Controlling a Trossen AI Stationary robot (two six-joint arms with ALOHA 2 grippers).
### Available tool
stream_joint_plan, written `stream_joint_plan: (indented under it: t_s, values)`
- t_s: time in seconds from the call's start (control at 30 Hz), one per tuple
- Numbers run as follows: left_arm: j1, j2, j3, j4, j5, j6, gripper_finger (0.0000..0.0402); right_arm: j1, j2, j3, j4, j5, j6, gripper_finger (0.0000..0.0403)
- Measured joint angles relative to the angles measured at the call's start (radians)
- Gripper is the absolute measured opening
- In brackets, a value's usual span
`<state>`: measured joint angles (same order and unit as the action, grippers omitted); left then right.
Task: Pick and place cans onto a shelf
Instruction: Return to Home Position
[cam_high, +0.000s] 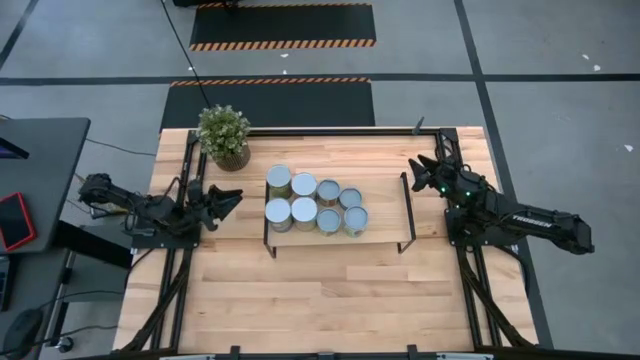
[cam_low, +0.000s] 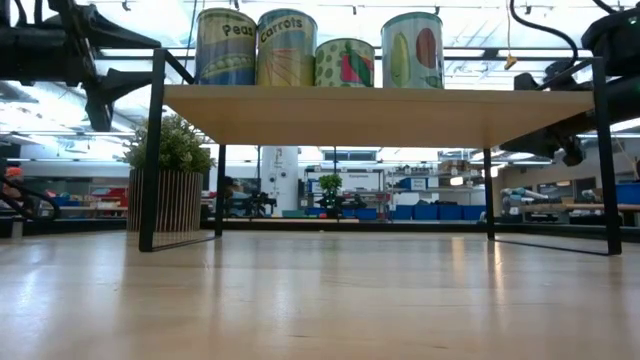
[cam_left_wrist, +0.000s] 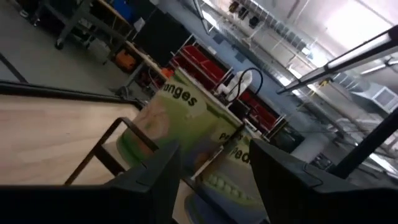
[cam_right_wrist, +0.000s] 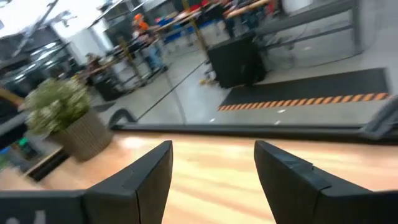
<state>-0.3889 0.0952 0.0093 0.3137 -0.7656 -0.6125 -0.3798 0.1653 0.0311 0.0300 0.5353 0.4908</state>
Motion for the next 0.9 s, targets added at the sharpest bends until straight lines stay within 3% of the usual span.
stream_joint_plan:
  t_s: [0.13, 0.27, 0.4, 0.67, 0.9]
  values:
    - [0.009, -0.035, 0.000, -0.116, -0.032, -0.057, 0.0197, 0.000, -0.030, 0.008, -0.003, 0.070, -0.020, 0.0232]
    - [0.017, -0.044, 0.000, -0.246, -0.085, -0.135, 0.0197, 0.000, -0.037, 0.008, -0.005, 0.066, -0.016, 0.0233]
    - [0.017, -0.032, 0.000, -0.248, -0.136, -0.023, 0.0197, 0.000, -0.034, 0.008, -0.002, 0.047, -0.022, 0.0233]
    - [0.015, -0.032, 0.000, -0.249, 0.000, 0.197, 0.0197, 0.000, -0.034, 0.008, -0.002, 0.047, -0.022, 0.0233]
    - [0.015, -0.032, 0.000, -0.212, 0.015, 0.212, 0.0197, 0.000, -0.034, 0.008, -0.002, 0.047, -0.022, 0.0233]
